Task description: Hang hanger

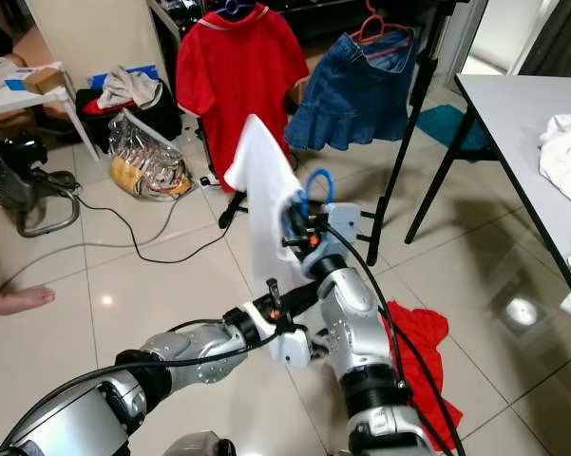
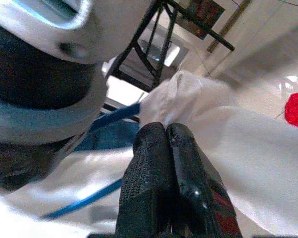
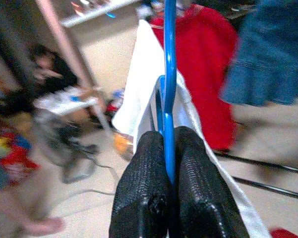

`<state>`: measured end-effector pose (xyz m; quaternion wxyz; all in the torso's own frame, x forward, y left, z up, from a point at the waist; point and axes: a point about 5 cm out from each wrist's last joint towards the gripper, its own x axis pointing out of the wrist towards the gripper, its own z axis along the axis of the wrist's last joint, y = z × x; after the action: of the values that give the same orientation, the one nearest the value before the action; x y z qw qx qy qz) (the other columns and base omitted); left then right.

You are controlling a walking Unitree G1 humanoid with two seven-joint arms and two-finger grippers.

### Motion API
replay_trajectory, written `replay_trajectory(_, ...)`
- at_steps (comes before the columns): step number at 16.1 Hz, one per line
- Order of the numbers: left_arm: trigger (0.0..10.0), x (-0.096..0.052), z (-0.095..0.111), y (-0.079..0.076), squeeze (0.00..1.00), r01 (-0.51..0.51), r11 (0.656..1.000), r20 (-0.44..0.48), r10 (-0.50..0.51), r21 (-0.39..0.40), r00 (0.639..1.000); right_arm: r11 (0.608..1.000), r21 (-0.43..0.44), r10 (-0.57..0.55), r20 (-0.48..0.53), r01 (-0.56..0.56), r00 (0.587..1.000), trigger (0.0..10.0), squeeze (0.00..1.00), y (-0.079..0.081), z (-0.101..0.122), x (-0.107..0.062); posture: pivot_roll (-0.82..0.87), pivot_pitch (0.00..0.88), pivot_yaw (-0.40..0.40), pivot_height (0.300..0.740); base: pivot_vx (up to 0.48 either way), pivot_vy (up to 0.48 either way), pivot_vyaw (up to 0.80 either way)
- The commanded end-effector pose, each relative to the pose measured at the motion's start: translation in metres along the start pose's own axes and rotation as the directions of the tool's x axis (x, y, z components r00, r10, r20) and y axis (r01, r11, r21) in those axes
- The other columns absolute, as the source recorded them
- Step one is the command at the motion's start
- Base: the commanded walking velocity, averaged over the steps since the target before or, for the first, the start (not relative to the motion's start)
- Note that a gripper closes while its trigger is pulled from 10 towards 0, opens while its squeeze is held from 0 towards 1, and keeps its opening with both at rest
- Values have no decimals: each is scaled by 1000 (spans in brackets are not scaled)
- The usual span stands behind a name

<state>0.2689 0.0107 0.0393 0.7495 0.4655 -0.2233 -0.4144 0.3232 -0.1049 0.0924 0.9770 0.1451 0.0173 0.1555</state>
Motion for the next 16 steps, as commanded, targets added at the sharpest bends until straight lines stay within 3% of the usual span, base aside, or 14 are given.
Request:
replay_trajectory(1, 0, 0, 1, 0, 0, -12, 1000, 13, 12, 9, 1000, 998, -41, -44, 26, 45, 999, 10000, 0, -7, 7, 3, 83, 0, 49, 740, 0, 0, 0)
replay_trajectory(4, 0, 0, 1, 2, 0, -28, 1000, 12, 28, 14, 1000, 977, -148, -152, 6, 151, 988, 10000, 0, -26, 7, 3, 86, 0, 44, 740, 0, 0, 0)
replay_trajectory(11, 0, 2, -3, 18, 0, -86, 995, 17, 86, 49, 996, 971, -202, -148, -69, 132, 986, 10000, 0, -27, -12, -1, 85, 0, 44, 740, 0, 0, 0)
replay_trajectory(16, 0, -5, -8, 13, 0, -61, 997, -1, 61, 52, 998, 950, -253, -210, -90, 181, 974, 10000, 0, -42, -11, -7, 80, 0, 41, 740, 0, 0, 0)
